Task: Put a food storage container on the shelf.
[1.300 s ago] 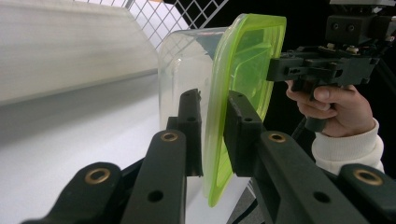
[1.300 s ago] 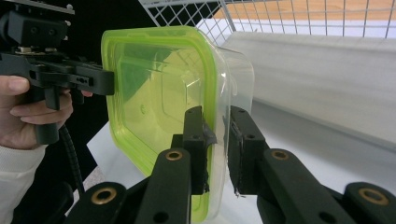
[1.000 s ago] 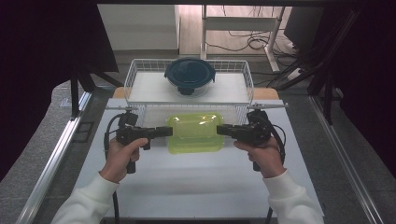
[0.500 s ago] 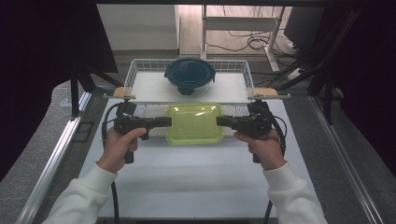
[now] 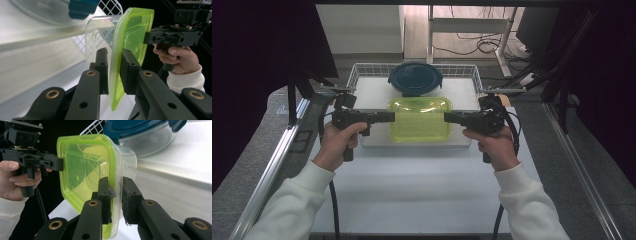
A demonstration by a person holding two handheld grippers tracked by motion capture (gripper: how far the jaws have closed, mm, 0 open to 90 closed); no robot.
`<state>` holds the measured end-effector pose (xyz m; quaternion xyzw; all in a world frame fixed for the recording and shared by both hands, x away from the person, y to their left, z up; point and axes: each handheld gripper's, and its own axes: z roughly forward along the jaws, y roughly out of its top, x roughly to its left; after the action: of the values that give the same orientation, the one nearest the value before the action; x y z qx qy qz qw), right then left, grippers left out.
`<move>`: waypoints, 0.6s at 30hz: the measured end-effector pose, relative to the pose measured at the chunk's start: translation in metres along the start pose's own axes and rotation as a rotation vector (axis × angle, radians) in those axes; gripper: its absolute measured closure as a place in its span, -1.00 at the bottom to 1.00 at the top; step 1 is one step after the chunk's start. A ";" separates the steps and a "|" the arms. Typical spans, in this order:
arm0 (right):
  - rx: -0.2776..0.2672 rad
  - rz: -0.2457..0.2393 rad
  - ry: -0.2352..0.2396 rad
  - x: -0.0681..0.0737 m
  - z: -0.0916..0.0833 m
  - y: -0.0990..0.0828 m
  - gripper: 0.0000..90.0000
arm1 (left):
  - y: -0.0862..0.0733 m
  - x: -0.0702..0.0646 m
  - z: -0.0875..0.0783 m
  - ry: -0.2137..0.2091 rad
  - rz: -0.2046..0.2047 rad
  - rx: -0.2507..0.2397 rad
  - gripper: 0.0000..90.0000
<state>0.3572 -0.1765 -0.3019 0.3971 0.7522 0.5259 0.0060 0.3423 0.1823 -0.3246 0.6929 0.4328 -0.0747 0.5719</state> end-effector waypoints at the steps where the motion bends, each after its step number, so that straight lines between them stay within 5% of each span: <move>1: -0.003 -0.003 -0.003 0.000 -0.001 0.002 0.72 | 0.002 0.000 0.000 -0.002 0.003 0.001 0.73; 18: -0.035 -0.026 -0.034 -0.003 -0.005 0.040 0.72 | 0.047 0.001 0.005 0.001 0.023 0.001 0.75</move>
<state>0.3809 -0.1772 -0.2686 0.3959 0.7479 0.5318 0.0326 0.3768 0.1802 -0.2926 0.6983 0.4249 -0.0680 0.5721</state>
